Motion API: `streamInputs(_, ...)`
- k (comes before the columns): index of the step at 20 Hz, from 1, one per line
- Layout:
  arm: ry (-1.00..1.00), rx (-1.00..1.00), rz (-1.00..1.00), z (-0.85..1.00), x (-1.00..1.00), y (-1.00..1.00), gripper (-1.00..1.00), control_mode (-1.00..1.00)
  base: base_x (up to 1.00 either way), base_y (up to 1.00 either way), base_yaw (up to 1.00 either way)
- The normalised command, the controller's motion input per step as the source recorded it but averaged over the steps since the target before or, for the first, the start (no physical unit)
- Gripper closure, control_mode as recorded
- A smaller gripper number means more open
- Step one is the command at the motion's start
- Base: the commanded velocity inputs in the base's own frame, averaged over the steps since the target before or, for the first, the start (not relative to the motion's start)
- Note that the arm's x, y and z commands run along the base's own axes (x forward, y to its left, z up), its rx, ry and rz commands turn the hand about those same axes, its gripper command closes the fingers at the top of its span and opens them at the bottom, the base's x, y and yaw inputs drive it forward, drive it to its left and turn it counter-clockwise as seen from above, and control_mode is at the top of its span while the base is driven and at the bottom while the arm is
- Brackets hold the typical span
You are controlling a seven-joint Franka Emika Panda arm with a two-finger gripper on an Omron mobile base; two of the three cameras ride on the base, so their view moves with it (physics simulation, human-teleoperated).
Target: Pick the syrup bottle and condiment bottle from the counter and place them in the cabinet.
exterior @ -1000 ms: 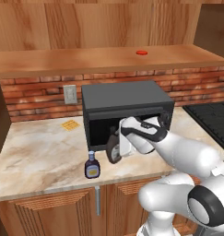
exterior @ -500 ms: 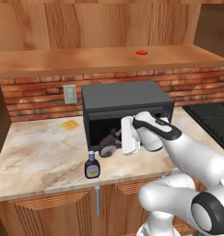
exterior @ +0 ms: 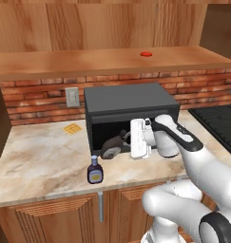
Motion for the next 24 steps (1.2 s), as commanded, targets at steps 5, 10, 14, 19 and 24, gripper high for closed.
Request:
streamInputs(5,0.0,0.06,-0.06,0.09,-0.1,-0.24,1.0,-1.0,0.0,0.0,0.0)
streamInputs(10,0.01,0.0,-0.17,0.2,-0.01,-0.05,1.0,-1.0,0.0,0.0,0.0)
streamInputs(14,0.05,0.0,-0.14,0.45,-0.03,0.0,1.0,-1.0,0.0,0.0,0.0)
streamInputs(19,0.19,0.0,-0.11,0.24,-0.02,0.0,1.0,-1.0,0.0,0.0,0.0)
streamInputs(24,0.42,-0.08,-0.09,0.01,0.0,0.0,1.0,-1.0,0.0,0.0,0.0)
